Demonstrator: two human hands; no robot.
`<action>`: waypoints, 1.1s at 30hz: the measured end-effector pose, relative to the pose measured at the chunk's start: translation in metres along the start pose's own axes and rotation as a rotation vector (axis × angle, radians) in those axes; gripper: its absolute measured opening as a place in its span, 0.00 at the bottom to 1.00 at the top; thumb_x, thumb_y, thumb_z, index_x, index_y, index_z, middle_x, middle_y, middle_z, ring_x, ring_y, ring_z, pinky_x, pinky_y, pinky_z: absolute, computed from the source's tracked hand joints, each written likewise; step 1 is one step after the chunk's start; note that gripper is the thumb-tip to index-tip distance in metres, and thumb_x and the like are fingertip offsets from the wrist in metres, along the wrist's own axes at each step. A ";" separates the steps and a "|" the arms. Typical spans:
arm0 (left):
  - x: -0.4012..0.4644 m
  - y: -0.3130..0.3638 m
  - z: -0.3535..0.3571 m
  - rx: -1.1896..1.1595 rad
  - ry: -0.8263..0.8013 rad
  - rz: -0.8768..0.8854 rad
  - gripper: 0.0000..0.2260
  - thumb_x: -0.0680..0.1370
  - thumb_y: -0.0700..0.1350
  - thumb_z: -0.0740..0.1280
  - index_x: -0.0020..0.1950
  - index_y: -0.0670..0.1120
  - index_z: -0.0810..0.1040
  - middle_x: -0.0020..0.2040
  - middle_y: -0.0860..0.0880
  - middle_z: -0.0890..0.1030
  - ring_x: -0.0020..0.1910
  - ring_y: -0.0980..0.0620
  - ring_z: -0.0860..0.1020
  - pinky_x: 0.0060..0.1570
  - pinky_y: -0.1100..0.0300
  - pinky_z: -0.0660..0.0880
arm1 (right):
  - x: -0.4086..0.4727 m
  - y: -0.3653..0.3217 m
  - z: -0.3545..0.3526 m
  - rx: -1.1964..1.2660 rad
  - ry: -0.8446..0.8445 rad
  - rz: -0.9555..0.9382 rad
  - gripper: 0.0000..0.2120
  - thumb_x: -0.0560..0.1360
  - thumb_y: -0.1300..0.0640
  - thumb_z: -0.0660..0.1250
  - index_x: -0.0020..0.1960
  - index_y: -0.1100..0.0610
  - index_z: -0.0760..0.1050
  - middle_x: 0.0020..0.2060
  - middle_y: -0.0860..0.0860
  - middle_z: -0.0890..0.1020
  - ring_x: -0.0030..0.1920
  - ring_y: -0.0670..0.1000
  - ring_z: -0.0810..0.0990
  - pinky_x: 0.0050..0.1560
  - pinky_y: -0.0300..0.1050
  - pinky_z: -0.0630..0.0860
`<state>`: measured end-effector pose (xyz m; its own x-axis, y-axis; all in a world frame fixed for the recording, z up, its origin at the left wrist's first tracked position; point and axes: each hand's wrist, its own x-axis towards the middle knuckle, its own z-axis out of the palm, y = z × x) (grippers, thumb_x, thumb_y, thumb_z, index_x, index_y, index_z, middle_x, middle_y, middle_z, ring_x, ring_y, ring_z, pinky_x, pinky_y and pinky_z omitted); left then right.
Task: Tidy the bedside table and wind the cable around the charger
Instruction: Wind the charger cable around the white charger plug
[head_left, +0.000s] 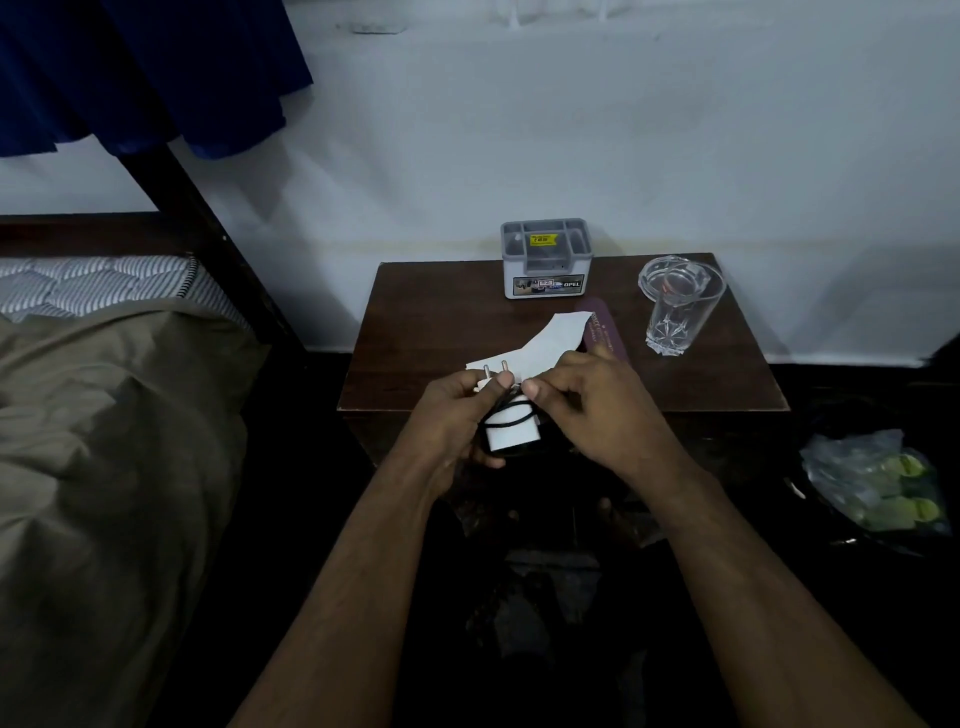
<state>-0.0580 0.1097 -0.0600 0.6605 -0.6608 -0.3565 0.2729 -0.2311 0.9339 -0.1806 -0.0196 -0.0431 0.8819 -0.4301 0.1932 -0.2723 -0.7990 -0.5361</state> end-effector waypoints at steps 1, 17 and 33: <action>0.000 0.000 0.000 0.012 0.001 0.020 0.08 0.79 0.51 0.71 0.46 0.48 0.85 0.38 0.50 0.86 0.30 0.51 0.83 0.22 0.58 0.77 | 0.000 0.002 -0.001 0.048 -0.022 0.006 0.13 0.81 0.47 0.64 0.52 0.50 0.86 0.40 0.49 0.81 0.47 0.55 0.77 0.53 0.55 0.73; -0.003 0.001 0.002 0.141 -0.002 0.020 0.12 0.79 0.59 0.67 0.44 0.54 0.85 0.39 0.51 0.85 0.31 0.53 0.79 0.23 0.63 0.68 | -0.004 0.007 -0.001 0.207 -0.144 -0.111 0.13 0.78 0.56 0.70 0.60 0.45 0.76 0.31 0.47 0.77 0.34 0.46 0.74 0.39 0.49 0.73; 0.007 0.003 0.004 -0.059 0.117 -0.166 0.13 0.78 0.57 0.69 0.46 0.48 0.82 0.33 0.51 0.83 0.23 0.55 0.77 0.21 0.68 0.63 | -0.003 -0.010 0.003 0.087 0.122 -0.128 0.04 0.78 0.55 0.69 0.52 0.50 0.82 0.44 0.44 0.84 0.48 0.51 0.75 0.45 0.53 0.76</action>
<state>-0.0557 0.1014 -0.0600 0.6786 -0.5292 -0.5094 0.4228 -0.2857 0.8600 -0.1797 -0.0090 -0.0410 0.8525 -0.3796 0.3594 -0.1222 -0.8132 -0.5691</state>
